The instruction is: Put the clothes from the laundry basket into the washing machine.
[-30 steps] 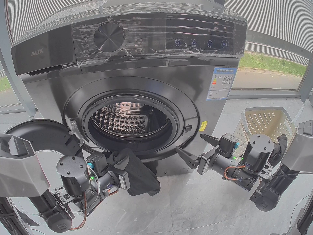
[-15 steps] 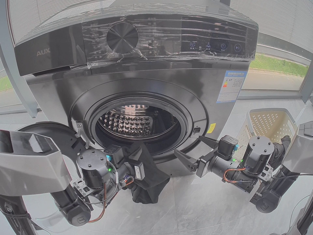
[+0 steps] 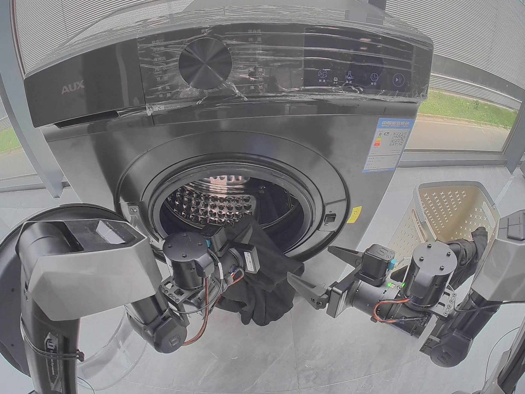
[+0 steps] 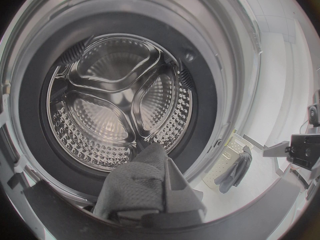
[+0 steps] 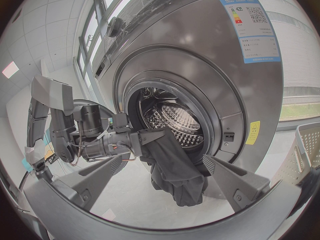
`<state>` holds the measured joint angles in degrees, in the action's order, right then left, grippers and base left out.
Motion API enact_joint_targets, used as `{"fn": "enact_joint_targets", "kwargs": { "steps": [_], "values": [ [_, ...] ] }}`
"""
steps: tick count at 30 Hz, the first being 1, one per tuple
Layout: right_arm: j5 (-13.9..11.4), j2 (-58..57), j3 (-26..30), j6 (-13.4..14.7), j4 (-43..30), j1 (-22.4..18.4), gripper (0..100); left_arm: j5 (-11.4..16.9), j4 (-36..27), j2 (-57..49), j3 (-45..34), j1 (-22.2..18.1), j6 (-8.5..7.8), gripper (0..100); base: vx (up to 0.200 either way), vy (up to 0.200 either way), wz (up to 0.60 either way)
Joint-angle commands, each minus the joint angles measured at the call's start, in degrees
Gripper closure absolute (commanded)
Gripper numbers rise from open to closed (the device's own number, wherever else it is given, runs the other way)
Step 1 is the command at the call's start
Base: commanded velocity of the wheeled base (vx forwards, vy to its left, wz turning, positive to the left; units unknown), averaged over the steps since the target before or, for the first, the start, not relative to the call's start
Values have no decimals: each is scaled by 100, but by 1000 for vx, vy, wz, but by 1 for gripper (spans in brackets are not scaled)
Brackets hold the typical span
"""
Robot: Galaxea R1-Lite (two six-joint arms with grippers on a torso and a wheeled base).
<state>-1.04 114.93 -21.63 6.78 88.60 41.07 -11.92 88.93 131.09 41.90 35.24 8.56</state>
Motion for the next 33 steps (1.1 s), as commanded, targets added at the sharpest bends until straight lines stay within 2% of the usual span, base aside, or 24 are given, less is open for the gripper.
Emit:
{"fn": "enact_joint_targets", "kwargs": {
  "steps": [1,8,13,16,20,24,26,27,28,33],
  "values": [
    [-2,47,18,8,-1,24,0,-3,-16,453,433,-70,23,100,0,0,0],
    [-2,126,80,8,8,24,0,-82,-104,1042,1655,-351,-3,100,0,0,0],
    [-2,126,88,8,8,24,0,-82,-412,1279,2402,-545,-30,100,0,0,0],
    [-2,126,88,8,8,33,0,-91,-790,1569,3114,-668,-38,100,0,0,0],
    [7,126,115,17,8,68,0,-117,-1273,1824,3747,-800,-188,100,0,0,0],
    [-2,126,150,17,8,59,0,-117,-1765,2114,4608,-975,-161,100,0,0,0],
    [-2,126,150,17,8,59,0,-117,-1783,2140,4687,-993,-161,100,0,0,0],
    [-2,135,150,17,8,50,0,-126,-1906,2431,5258,-1055,-161,100,0,0,0],
    [-2,135,150,17,8,50,0,-144,-1932,2492,5425,-1072,-153,100,0,0,0],
    [-2,135,141,17,8,41,0,-276,-2055,2659,5909,-1107,-153,100,0,0,0]
  ]
}}
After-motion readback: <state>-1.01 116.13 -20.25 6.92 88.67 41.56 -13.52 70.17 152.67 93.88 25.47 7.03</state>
